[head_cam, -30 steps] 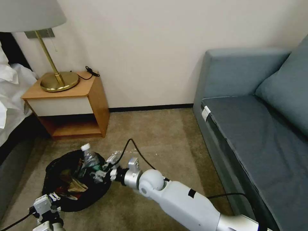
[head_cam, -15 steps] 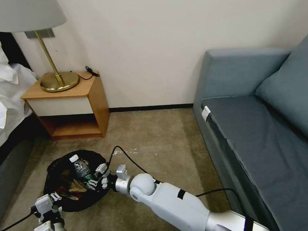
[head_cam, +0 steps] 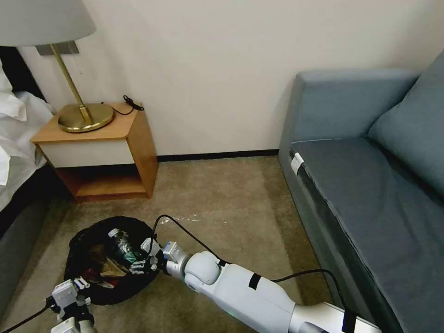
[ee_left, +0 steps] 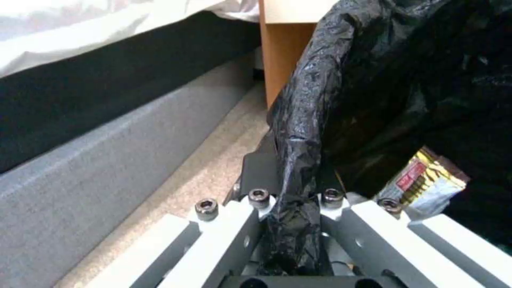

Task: Pick up the trash bin, then pick up the garbage on the floor and place it into the trash bin.

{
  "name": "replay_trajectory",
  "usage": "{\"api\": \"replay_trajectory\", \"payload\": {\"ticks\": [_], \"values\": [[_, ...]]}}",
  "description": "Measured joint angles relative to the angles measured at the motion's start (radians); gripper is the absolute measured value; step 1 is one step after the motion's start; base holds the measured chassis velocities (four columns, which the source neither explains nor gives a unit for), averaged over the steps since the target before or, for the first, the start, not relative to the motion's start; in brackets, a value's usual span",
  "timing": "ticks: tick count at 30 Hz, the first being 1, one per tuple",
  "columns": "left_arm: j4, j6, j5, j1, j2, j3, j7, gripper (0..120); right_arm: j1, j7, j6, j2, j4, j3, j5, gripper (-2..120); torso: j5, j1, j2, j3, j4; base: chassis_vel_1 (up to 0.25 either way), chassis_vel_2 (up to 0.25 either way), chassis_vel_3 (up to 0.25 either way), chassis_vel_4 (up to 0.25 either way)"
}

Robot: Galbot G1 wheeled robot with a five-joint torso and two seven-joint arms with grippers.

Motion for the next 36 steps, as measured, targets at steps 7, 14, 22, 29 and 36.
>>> {"api": "replay_trajectory", "payload": {"ticks": [7, 14, 22, 29, 36], "values": [[0.009, 0.0, -0.013, -0.005, 0.0, -0.003, -0.007, 3, -0.045, 0.004, 0.034, -0.043, 0.086, 0.047, -0.021, 100, 0.0001, 0.0, 0.0, 0.0, 0.0, 0.0, 0.0, 0.0, 0.0], [-0.008, 0.013, -0.07, -0.011, 0.0, -0.01, -0.069, 3, -0.1, 0.02, 0.106, -0.084, 0.156, 0.212, -0.058, 100, 0.0002, 0.0, 0.0, 0.0, 0.0, 0.0, 0.0, 0.0, 0.0], [-0.057, 0.057, -0.183, -0.011, 0.0, -0.03, -0.112, 3, -0.088, 0.032, 0.133, -0.088, 0.149, 0.398, -0.052, 100, 0.0002, 0.0, 0.0, 0.0, 0.0001, 0.0, 0.0, 0.0, 0.0], [-0.144, 0.138, -0.49, -0.016, 0.0, -0.067, -0.179, 3, -0.084, 0.029, 0.138, -0.126, 0.124, 0.524, -0.025, 100, 0.0002, 0.0, 0.0, 0.0, 0.0001, 0.0, 0.0, 0.0, 0.0], [-0.167, 0.201, -0.717, -0.033, 0.0, -0.082, -0.228, 3, -0.128, 0.024, 0.14, -0.15, 0.138, 0.533, -0.033, 100, 0.0001, 0.0, 0.0, 0.0, -0.0002, 0.0, 0.0, 0.0, 0.0]]}}
